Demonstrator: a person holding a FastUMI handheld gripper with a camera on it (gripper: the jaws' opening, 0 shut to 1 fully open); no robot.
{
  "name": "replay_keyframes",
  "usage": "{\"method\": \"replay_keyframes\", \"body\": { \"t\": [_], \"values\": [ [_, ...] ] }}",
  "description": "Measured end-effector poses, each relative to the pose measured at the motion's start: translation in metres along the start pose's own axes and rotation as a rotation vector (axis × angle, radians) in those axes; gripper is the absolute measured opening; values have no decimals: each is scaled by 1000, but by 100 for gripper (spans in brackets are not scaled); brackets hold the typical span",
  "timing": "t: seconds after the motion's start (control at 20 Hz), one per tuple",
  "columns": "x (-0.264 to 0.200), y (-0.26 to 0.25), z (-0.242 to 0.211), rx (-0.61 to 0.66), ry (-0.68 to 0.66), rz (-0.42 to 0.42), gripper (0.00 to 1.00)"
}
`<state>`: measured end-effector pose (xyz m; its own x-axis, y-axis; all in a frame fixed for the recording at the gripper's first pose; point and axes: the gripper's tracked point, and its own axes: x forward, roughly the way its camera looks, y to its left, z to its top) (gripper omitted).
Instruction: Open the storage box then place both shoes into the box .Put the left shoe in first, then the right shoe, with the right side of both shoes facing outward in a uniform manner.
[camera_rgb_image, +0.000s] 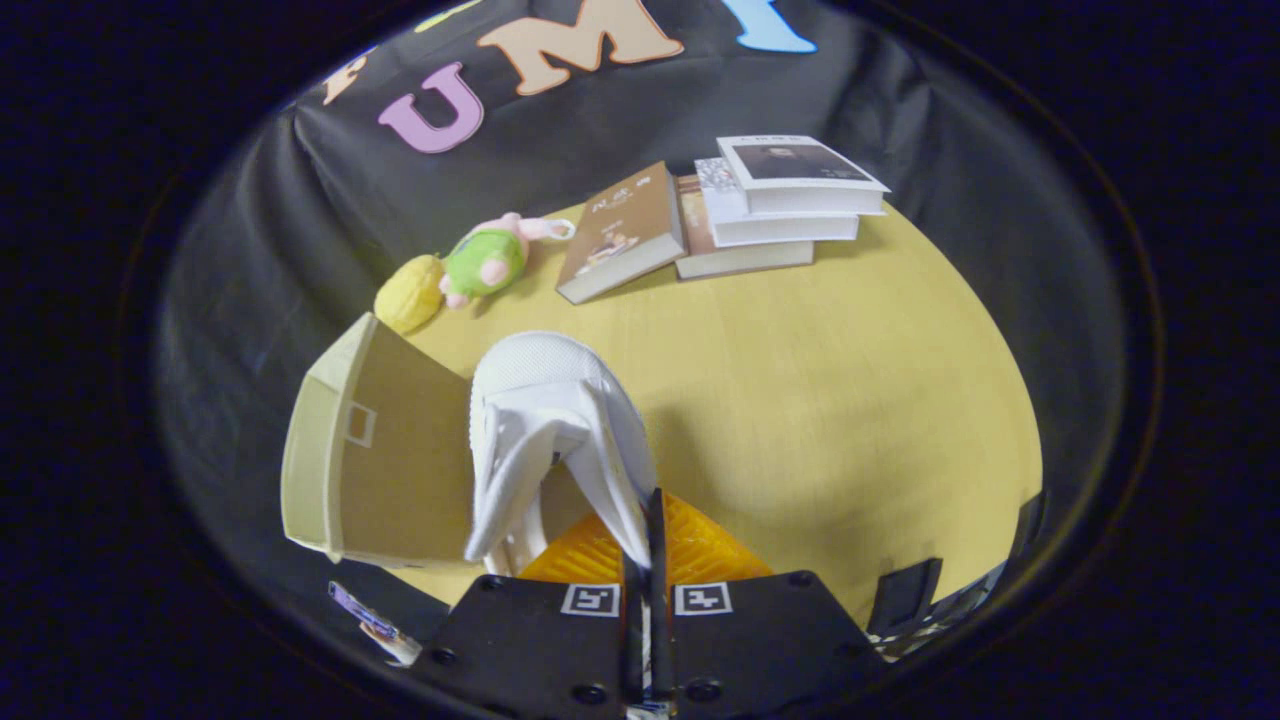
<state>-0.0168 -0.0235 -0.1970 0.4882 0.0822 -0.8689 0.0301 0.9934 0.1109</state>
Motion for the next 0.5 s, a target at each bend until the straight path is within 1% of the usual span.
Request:
{"method": "replay_keyframes", "body": {
  "t": [0.1,0.5],
  "values": [
    [-11,24,6,-8,-14,50,6],
    [-49,127,29,-118,-62,182,6]
  ]
}}
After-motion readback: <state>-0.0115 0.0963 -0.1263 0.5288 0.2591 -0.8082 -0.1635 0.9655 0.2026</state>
